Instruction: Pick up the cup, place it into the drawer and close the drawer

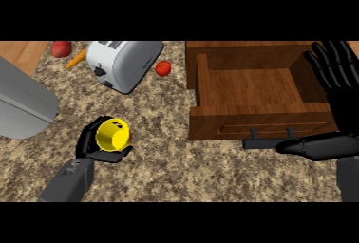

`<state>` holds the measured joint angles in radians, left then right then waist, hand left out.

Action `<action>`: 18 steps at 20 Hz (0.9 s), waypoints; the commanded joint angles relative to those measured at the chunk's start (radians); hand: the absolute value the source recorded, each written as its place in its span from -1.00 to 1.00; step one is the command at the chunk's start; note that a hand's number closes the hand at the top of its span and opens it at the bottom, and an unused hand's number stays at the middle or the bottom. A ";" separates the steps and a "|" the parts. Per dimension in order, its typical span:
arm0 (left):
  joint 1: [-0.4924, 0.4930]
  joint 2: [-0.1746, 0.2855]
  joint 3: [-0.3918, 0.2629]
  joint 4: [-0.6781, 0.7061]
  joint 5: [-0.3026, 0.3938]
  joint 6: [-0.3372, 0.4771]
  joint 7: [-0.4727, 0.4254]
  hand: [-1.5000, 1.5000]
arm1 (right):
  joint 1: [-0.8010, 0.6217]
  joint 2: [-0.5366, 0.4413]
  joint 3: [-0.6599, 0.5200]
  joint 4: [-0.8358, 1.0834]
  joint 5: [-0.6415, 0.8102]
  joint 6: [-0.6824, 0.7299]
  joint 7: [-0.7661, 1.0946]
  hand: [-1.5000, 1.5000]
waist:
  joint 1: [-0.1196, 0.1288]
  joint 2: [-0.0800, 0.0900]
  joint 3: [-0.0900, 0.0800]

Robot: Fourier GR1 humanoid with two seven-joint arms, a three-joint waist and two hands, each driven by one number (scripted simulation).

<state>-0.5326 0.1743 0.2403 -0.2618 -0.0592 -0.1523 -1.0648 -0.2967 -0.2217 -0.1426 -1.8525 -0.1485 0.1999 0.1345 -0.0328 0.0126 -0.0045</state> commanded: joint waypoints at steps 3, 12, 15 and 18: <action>0.039 0.011 0.124 -0.023 0.090 0.160 -0.151 1.00 | 0.007 0.015 0.017 -0.003 0.011 -0.006 -0.002 -1.00 | 0.017 -0.001 0.001; -0.087 -0.031 0.092 -0.132 0.121 -0.065 -0.051 1.00 | 0.003 -0.023 -0.020 0.004 0.013 -0.001 0.015 -1.00 | 0.028 -0.013 0.004; -0.128 -0.066 0.043 -0.188 0.099 -0.042 0.009 1.00 | 0.037 -0.001 -0.001 -0.012 0.018 0.001 0.001 -1.00 | 0.033 -0.016 0.005; -0.209 -0.118 0.028 -0.293 0.111 0.051 0.099 1.00 | 0.069 0.006 -0.013 0.018 0.018 0.012 -0.053 -1.00 | 0.039 -0.019 0.006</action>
<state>-0.6522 0.0985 0.2973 -0.4667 0.0518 -0.1246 -1.0157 -0.2478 -0.2247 -0.1558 -1.8614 -0.1387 0.2049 0.1205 -0.0019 -0.0028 0.0000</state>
